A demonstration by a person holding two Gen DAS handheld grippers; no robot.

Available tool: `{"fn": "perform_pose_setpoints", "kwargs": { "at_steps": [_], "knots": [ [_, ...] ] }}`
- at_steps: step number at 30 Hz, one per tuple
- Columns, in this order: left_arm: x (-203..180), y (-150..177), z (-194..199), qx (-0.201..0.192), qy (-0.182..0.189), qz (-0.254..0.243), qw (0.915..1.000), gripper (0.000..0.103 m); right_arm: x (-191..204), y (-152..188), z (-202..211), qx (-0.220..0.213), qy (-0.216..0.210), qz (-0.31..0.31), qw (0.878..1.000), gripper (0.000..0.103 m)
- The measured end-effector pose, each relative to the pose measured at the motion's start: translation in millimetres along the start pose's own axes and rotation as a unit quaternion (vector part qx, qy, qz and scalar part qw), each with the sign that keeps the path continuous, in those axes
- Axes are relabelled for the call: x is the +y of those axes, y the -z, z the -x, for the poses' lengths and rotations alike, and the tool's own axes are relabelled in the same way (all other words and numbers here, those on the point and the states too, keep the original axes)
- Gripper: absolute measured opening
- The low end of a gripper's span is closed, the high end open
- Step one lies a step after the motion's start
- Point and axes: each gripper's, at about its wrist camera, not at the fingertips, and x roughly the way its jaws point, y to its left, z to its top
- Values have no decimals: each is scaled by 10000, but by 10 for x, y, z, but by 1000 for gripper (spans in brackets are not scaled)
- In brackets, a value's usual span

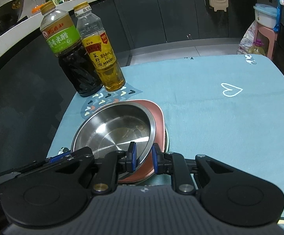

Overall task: Organize plates and bowls
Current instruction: 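Carry the steel bowl over the pink dish and lower it inside, then open both tools and release the steel bowl in the pink dish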

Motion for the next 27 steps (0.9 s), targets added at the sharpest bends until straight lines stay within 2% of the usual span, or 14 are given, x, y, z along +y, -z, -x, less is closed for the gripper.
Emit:
{"fn": "perform_pose_setpoints", "kwargs": {
  "at_steps": [15,24,27],
  "knots": [
    [30,-27,-12,88,54,106,9999,21,-47,11,-89,36,-6,-131,9999,19],
    [18,-30,12,104,-111,104,9998,23,-104,12,-49,-2,-11,-224,9997,20],
    [28,-28,20,138,-139,138,9997,23,-150,10,-24,-7,-19,-310,9995,25]
  ]
}}
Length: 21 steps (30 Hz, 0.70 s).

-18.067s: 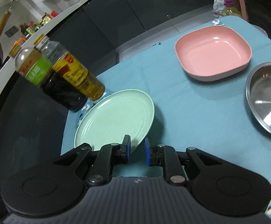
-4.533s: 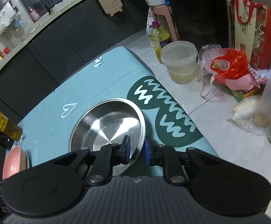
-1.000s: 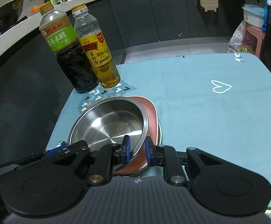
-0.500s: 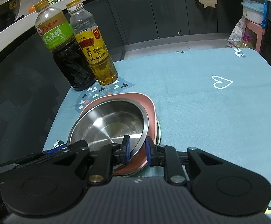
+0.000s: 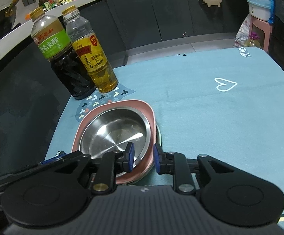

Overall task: Organize plates and bowls
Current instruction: 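Open both tools and release the steel bowl in the pink dish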

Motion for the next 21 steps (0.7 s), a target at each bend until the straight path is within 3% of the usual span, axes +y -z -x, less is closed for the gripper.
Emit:
{"fn": "perform_pose_setpoints", "kwargs": {
  "at_steps": [2,4,9,21],
  "knots": [
    [18,-2,12,14,13,62,10000,24,-41,-2,19,-1,-13,-81,10000,37],
    [42,-4,29,-9,24,131,9999,27,-83,-2,39,-23,-8,-173,9998,42],
    [97,-2,53,-98,87,317,9994,32,-158,0,64,22,-9,-322,9995,45],
    [129,3,-135,145,90,391,9991,32,-143,20,-85,246,-80,-315,9992,47]
  ]
}}
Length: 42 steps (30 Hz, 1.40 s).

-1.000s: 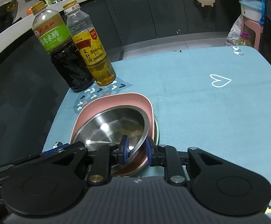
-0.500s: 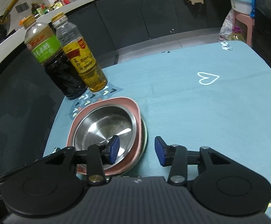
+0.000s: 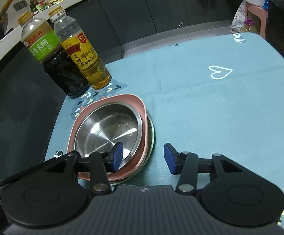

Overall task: Organize plates and bowls
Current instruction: 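Open both tools and release the steel bowl in the pink dish, then close both tools on the stacked dishes' rims and lift the stack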

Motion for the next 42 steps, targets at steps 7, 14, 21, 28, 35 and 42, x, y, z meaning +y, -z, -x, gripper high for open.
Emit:
{"fn": "perform_pose_setpoints", "kwargs": {
  "at_steps": [7,14,21,28,35,42],
  "knots": [
    [25,-4,-100,75,37,29,10000,33,17,-8,-137,160,-27,16,9999,47],
    [31,8,-188,189,90,76,9998,36,24,-30,-243,246,-21,10,9997,47],
    [-15,27,-221,142,56,-52,9999,37,27,-16,-325,258,42,89,9996,47],
    [-98,93,-198,13,-52,-331,9994,37,83,-13,-330,170,72,322,9993,36],
    [-114,71,-107,-59,11,-314,9995,37,98,-20,-231,36,95,330,9994,36],
    [-169,68,71,-129,43,-356,9993,37,106,-29,-74,-29,56,260,9996,36]
  ]
}}
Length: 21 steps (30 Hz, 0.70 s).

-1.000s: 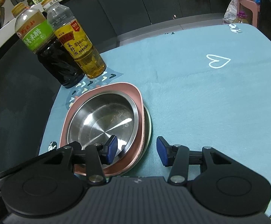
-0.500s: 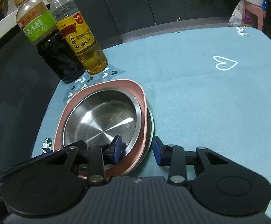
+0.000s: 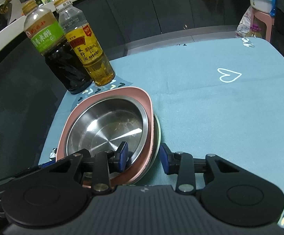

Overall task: Organize plates and bowls
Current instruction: 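Close both tools on the stacked dishes' rims and lift the stack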

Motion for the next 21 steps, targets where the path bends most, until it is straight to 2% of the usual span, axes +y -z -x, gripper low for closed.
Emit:
{"fn": "perform_pose_setpoints", "kwargs": {
  "at_steps": [5,11,14,16,20,21],
  "knots": [
    [-67,15,228,-149,30,-121,9998,35,22,10,252,-182,-50,-3,9998,36],
    [-155,45,543,-589,57,-281,9979,37,72,85,568,-355,-109,97,9993,36],
    [-169,64,422,-289,7,-254,9993,36,94,132,557,-288,54,120,9995,35],
    [-121,95,302,-151,75,-186,9997,36,65,120,424,-84,110,36,9999,35],
    [-61,136,60,289,207,-127,9993,36,-33,108,235,67,139,-139,9998,35],
    [-36,143,25,299,270,-110,9991,35,-54,112,199,113,155,-167,9997,35]
  ]
}}
